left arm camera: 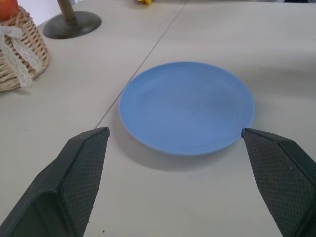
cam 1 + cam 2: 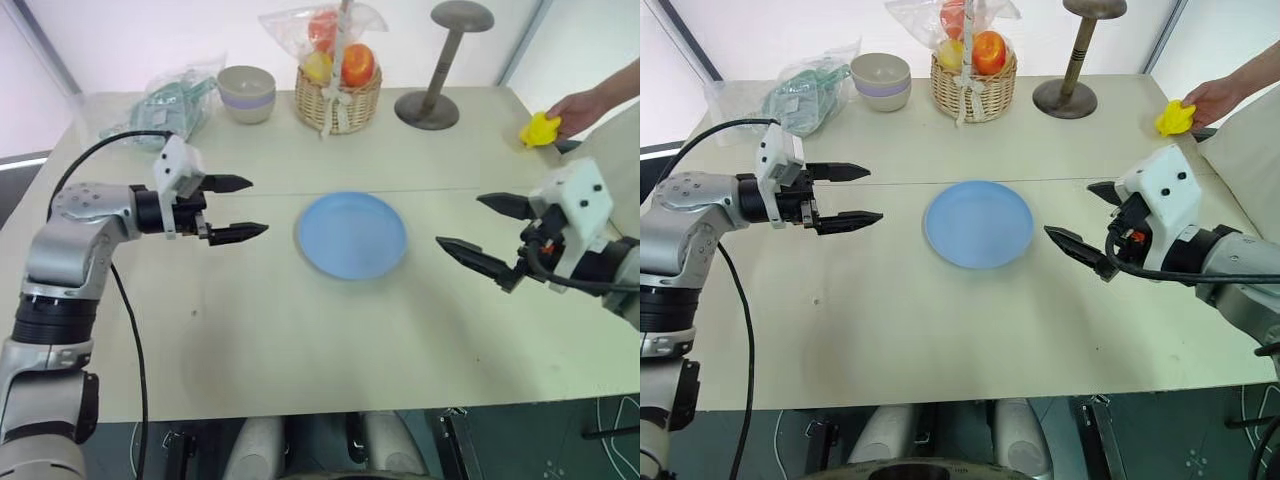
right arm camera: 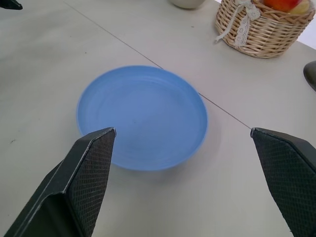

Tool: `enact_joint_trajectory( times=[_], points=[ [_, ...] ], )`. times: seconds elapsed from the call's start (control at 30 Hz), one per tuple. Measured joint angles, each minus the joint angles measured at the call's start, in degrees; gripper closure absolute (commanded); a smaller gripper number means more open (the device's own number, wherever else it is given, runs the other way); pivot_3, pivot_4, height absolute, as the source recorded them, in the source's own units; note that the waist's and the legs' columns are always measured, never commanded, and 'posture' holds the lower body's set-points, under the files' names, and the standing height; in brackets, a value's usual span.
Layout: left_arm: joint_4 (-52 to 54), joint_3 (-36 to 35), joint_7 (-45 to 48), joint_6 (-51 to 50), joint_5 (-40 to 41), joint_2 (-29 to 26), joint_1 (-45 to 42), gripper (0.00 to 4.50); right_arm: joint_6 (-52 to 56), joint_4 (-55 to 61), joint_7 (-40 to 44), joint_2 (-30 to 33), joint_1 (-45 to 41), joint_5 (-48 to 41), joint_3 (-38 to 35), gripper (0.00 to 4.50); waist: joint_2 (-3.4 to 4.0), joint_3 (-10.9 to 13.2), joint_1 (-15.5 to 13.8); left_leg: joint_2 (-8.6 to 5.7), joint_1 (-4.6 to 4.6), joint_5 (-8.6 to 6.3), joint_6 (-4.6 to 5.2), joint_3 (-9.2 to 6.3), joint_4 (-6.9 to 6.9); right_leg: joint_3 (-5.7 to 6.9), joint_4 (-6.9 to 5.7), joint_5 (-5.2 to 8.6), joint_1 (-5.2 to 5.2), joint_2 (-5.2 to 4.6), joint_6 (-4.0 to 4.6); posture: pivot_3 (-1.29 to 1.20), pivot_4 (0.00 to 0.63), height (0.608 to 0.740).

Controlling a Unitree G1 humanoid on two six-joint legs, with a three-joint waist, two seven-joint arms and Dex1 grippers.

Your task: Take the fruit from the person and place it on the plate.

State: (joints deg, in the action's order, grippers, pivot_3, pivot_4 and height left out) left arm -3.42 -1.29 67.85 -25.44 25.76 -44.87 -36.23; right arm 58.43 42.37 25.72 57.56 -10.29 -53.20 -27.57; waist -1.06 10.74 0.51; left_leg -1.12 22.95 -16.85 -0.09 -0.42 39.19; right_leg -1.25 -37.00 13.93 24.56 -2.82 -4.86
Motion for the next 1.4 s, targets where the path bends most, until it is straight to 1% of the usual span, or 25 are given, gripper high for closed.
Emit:
enact_joint_trajectory(
  times=[0.43, 0.97, 1.4],
  points=[
    [-0.93, 0.00, -0.40, 0.21, -0.20, 1.06, -0.68, 0.00, -0.19, 0.04, 0.26, -0.09, 3.02, 1.17, -1.31, 0.02, 0.00, 0.00, 0.05, 0.00, -0.01, 0.00, 0.00, 0.00, 0.00, 0.00, -0.02, 0.00, 0.00, 0.00, 0.00, 0.00, 0.150, 0.740],
    [-2.54, 0.42, 0.26, 2.06, -0.95, 2.94, -2.48, 0.00, 0.37, 1.34, -1.16, -0.15, 4.43, 0.02, -4.27, 0.02, 0.00, 0.00, 0.05, 0.00, -0.01, 0.00, 0.00, 0.00, 0.00, 0.00, -0.03, 0.00, 0.00, 0.01, 0.00, 0.00, 0.150, 0.740],
    [-2.53, 0.41, 0.10, 2.08, -1.09, 3.28, -2.47, 0.00, 0.40, 1.53, -3.47, -0.19, 4.34, -1.16, -4.34, 0.02, 0.00, 0.00, 0.05, 0.00, -0.01, 0.00, 0.00, 0.00, 0.00, 0.00, -0.04, 0.00, 0.00, 0.01, 0.00, 0.00, 0.150, 0.740]
  ],
)
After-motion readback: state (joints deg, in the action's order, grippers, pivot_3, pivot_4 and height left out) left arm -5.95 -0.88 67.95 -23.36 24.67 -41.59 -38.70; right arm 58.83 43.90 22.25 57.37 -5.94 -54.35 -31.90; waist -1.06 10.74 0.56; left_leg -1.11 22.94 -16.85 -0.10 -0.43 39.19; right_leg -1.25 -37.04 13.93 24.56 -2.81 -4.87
